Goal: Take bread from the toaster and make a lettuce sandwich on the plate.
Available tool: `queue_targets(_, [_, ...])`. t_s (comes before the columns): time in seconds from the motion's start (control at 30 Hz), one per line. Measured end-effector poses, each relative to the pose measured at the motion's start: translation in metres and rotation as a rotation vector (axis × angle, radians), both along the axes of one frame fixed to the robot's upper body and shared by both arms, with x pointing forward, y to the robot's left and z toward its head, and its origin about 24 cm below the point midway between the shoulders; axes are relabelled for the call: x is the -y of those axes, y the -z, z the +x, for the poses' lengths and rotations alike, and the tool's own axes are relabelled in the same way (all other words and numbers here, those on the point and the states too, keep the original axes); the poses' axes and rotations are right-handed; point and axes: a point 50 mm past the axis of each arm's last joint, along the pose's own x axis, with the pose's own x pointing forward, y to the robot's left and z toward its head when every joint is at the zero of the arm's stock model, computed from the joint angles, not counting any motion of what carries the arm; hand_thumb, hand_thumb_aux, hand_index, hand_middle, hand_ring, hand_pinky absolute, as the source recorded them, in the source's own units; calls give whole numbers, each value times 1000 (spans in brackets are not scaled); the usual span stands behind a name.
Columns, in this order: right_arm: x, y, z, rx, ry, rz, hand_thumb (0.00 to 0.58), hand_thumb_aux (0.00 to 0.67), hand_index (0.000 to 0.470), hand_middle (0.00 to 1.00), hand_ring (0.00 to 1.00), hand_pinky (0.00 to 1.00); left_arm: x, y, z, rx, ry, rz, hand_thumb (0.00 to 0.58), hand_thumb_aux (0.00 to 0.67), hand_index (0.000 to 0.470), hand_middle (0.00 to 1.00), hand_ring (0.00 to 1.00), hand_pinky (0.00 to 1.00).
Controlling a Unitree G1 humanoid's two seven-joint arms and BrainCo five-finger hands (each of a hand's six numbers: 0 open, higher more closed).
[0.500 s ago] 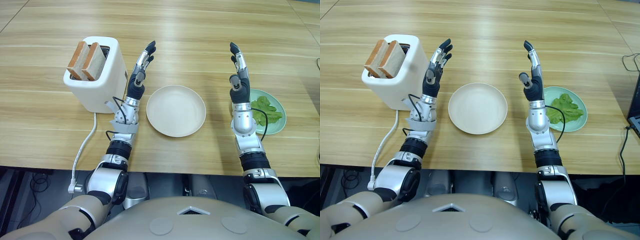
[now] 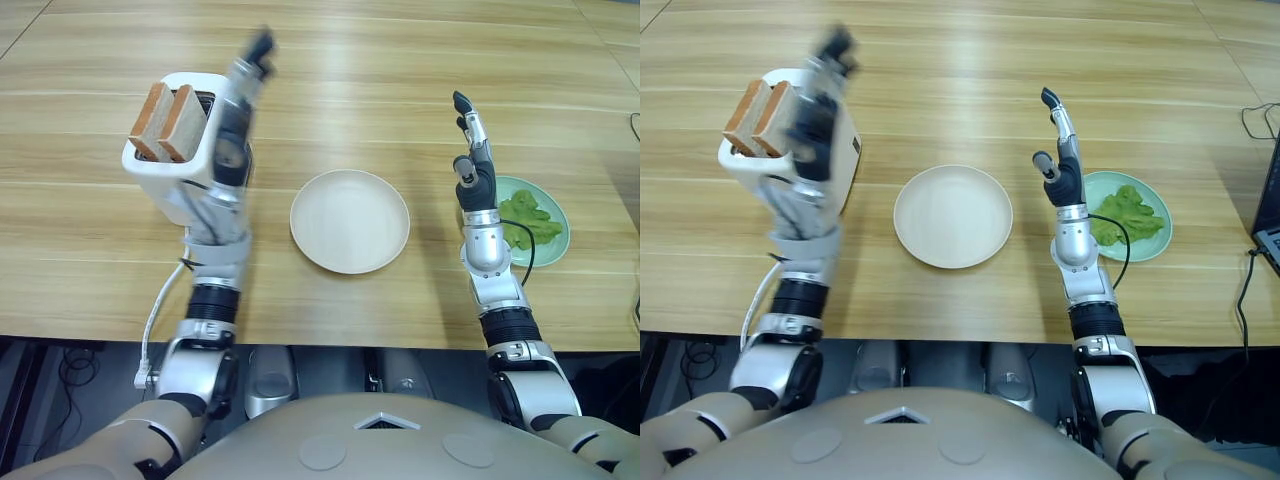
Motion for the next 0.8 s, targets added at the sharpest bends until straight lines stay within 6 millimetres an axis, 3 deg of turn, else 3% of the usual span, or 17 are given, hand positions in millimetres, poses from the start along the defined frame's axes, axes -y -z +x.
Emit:
queue_targets(0.13, [-1, -4, -2, 19, -3, -3, 0, 0, 0, 0, 0, 0, -44, -19, -12, 60, -194, 68, 0, 0, 0, 0, 0, 0])
queue_targets(0.27, [1, 0, -7, 3, 6, -4, 0, 0, 0, 0, 0, 0, -76, -18, -14, 3, -383, 175, 0, 0, 0, 0, 0, 0])
queue_targets(0.53, [1, -3, -8, 5, 14, -4, 0, 0, 0, 0, 0, 0, -138, 31, -5, -365, -785, 493, 0, 0, 0, 0, 0, 0])
queue_targets(0.8, [2, -2, -9, -8, 19, -3, 0, 0, 0, 0, 0, 0, -147, 68, 0, -569, -874, 635, 0, 0, 0, 0, 0, 0])
